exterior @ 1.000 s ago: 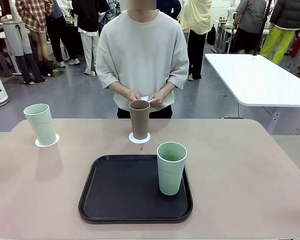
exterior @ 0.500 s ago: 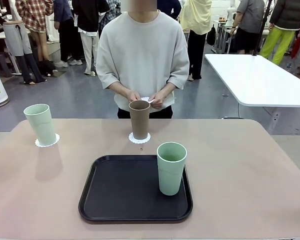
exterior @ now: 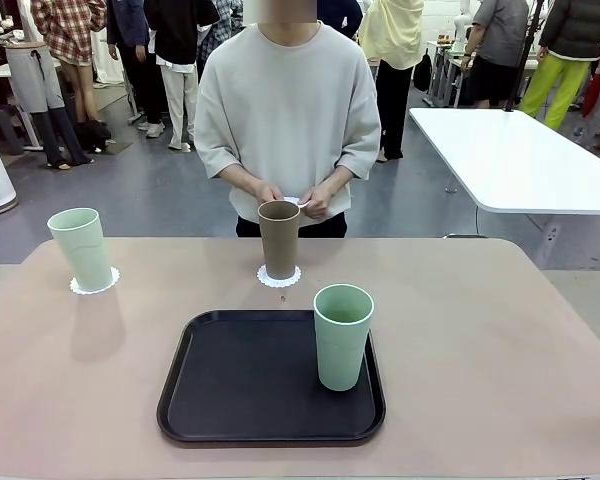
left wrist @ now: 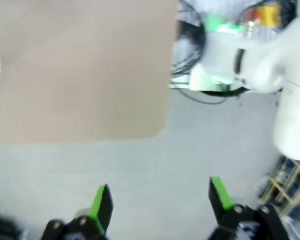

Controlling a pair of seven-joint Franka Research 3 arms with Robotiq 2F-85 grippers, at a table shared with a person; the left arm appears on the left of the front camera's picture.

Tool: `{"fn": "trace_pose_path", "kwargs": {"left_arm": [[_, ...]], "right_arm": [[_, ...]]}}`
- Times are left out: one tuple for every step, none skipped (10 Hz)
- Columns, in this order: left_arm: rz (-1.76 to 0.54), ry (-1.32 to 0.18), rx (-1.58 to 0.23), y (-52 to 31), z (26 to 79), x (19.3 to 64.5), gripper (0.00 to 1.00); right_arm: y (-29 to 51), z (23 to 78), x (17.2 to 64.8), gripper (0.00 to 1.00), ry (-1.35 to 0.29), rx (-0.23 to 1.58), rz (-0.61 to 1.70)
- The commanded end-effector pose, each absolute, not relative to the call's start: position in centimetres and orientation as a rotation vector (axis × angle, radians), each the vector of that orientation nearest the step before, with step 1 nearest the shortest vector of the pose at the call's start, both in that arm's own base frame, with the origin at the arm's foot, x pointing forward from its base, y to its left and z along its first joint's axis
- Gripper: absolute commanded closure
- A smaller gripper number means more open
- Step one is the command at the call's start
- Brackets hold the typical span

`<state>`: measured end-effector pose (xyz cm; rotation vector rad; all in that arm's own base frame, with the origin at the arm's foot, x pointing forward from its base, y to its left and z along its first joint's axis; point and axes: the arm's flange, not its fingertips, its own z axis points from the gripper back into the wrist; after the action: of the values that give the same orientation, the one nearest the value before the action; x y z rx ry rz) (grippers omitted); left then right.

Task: Place coasters on the table and set cups on them.
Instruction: Take one Reusable plastic cup from the Flat Tray and place it on a coaster set by the human.

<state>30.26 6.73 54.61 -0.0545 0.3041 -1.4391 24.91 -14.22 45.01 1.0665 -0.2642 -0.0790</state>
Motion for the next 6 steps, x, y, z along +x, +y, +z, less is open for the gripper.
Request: {"fn": "trace_pose_path", "kwargs": {"left_arm": [[-1.511,0.263,-0.197,6.0,52.1,31.7,0.0],[-1.55,0.172,-0.243,5.6,50.5,32.5,0.0],[-1.575,0.067,-0.209,5.4,49.5,32.4,0.0],[-1.506,0.286,-0.191,5.4,51.8,30.7,0.0],[-1.506,0.286,-0.191,5.4,51.8,30.7,0.0],[-1.529,0.197,-0.218,5.1,50.2,31.9,0.0]], "right_arm": [[-14.2,45.0,25.1,0.0,-0.276,1.083,-0.073],[-14.2,45.0,25.1,0.0,-0.276,1.083,-0.073],[-14.2,45.0,25.1,0.0,-0.276,1.083,-0.073],[-14.2,45.0,25.1,0.0,-0.276,1.083,-0.073],[-14.2,45.0,25.1,0.0,-0.276,1.083,-0.073],[-14.2,45.0,25.1,0.0,-0.276,1.083,-0.073]]}}
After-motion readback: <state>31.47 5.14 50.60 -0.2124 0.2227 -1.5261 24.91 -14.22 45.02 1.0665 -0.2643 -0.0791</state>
